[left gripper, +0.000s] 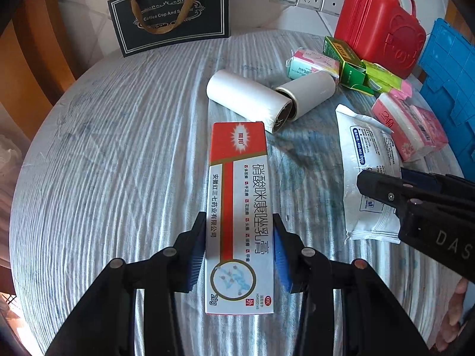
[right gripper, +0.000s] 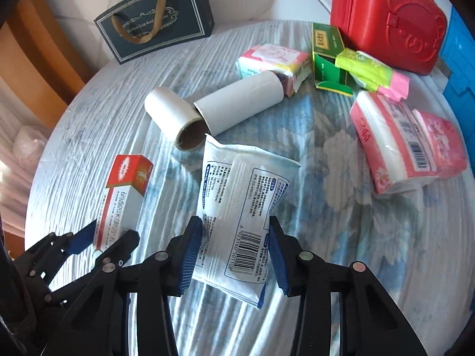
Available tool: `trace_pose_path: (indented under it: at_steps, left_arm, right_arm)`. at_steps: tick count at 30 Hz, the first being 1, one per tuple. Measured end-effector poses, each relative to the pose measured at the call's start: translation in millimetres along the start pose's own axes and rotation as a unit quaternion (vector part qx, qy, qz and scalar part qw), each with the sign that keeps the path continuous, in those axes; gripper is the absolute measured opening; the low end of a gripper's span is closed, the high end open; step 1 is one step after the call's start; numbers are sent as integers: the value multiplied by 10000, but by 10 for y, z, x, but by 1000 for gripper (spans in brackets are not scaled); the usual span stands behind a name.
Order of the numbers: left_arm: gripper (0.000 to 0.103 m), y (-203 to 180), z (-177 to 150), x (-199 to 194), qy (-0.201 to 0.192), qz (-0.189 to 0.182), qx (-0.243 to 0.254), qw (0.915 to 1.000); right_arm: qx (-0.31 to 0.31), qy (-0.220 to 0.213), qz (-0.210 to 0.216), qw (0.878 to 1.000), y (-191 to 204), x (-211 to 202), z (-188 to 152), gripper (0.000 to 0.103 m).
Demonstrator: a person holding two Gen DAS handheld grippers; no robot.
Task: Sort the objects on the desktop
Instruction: 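Lower the right tool to the white wipes packet and close on it, then lift the ointment box and wipes packet and carry both over the crate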
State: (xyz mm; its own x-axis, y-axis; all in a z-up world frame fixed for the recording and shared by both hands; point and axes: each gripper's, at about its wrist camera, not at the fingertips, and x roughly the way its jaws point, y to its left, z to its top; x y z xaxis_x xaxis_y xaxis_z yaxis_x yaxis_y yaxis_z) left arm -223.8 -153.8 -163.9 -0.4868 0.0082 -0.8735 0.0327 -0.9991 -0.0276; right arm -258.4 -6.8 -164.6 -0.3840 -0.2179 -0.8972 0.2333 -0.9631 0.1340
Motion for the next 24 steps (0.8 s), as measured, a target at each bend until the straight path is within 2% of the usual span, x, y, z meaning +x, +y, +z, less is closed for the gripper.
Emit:
trace_pose_path:
  at_steps: [5, 10, 14, 20, 24]
  left_arm:
    - [40, -131, 52, -426, -454, 123, -13, 9989]
    - [40, -454, 131, -959, -1079, 310, 17, 9937]
    - [40, -860, 188, -1299, -1493, 477, -139, 9875]
    - [40, -1601, 199, -1645, -1844, 585, -296, 9807]
    - [40, -2009, 198, -1830, -1993, 552, -200, 9782]
  right_arm:
    - [-16, -554, 209, 9982, -70, -491, 119, 43]
    - [-116, -1195, 349, 9921, -231, -1078, 104, 43]
    - [-313, -1643, 439, 9849, -524, -1500, 93, 43]
    - [-657, -2081, 515, 9745, -1130, -1978, 13, 43]
    - [-712, -2307, 473, 9693, -1486, -2314, -64, 43]
